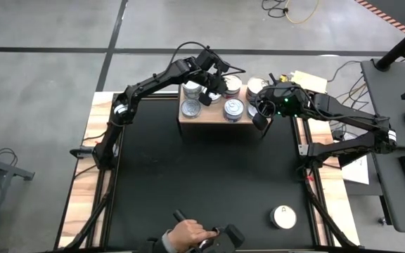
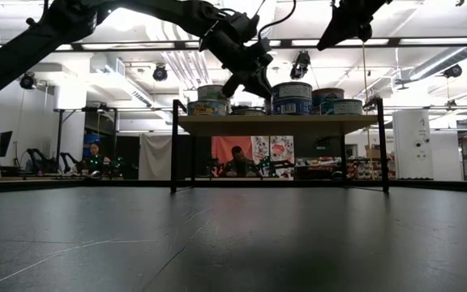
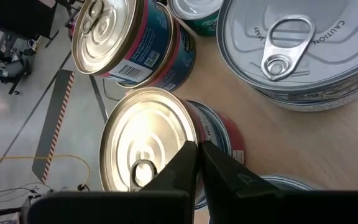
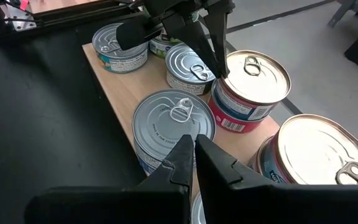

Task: Stack canned seafood by type on shelf
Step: Stack the blue pink tuna can on top of the blue pink tuna can on the shelf

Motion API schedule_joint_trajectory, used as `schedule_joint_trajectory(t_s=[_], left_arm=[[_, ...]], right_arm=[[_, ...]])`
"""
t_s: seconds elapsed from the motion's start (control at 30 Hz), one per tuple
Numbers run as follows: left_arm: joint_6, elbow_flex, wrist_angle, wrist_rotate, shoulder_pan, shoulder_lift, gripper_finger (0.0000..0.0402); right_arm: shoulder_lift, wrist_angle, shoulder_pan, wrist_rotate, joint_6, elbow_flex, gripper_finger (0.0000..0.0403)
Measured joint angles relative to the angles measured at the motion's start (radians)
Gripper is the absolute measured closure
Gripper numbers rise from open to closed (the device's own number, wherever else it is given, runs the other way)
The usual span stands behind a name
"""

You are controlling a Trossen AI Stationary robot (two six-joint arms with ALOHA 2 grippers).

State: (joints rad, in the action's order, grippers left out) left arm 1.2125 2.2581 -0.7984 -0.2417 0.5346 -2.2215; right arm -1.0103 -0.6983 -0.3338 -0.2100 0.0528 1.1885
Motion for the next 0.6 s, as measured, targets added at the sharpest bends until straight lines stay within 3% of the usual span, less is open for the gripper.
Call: schedule_joint_trajectory(t_s=[0.6], left_arm=[[-0.014,0.050,-0.029,0.014,-0.001,-0.006,0.0401]], right_arm=[[0.001,0.000,0.000,0.000,0.000,-0.004,0.0394]])
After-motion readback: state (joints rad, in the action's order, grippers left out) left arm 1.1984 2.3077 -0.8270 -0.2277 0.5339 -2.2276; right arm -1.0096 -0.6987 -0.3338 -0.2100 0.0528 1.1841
